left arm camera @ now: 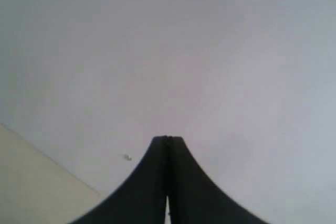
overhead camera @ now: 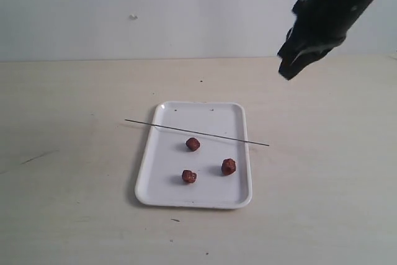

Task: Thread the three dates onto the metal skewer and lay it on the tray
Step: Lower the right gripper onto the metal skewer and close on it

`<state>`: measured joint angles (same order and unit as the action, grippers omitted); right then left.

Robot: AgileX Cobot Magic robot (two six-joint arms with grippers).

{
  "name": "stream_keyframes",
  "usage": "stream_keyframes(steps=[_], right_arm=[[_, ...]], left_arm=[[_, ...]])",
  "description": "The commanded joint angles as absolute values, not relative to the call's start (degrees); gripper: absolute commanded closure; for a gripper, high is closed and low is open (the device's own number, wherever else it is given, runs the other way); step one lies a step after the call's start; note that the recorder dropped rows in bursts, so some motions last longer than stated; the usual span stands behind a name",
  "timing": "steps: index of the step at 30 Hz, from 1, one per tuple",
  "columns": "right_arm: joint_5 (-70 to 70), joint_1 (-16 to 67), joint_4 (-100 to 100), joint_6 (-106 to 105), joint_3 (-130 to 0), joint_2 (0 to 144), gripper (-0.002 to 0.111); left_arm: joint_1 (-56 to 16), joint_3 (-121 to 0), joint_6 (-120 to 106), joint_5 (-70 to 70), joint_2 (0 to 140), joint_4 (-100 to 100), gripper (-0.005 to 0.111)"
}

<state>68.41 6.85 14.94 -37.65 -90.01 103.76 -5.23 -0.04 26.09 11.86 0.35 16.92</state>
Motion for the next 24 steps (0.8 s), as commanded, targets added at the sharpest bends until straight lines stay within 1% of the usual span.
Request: stream_keyframes(steps=[1,3,7,10,15,19,20,24], right_arm=[[70.0,14.2,6.3,-41.4,-95.4,112.7,0.094],[69.6,16.2,5.5,-44.3,-96.4,115.1,0.091],[65.1,17.9,3.8,-47.6,-96.4,117.2,0.091],[59.4,18.0,5.1,-44.3,-96.4,117.3,0.091],[62.2,18.0,3.5,-45.9,-96.4,119.3,0.090],[62.6,18.0,4.4,-49.9,-96.4,122.6,0.070],[61.7,18.0,4.1,-50.6,-96.4,123.4,0.067],[58.9,18.0,7.8,-54.6,-96.4,123.8,0.067]], left_arm=[[-5.2,0.0,25.9,9.9,0.0,17.2,0.106],[-5.2,0.0,25.9,9.7,0.0,17.2,0.106],[-5.2,0.0,25.9,9.6,0.0,17.2,0.106],[-5.2,0.0,25.9,9.6,0.0,17.2,0.106],[-5.2,0.0,25.9,9.1,0.0,17.2,0.106],[-5.2,0.0,25.8,7.1,0.0,17.2,0.106],[-5.2,0.0,25.8,6.0,0.0,17.2,0.106],[-5.2,0.0,25.8,4.7,0.0,17.2,0.106]])
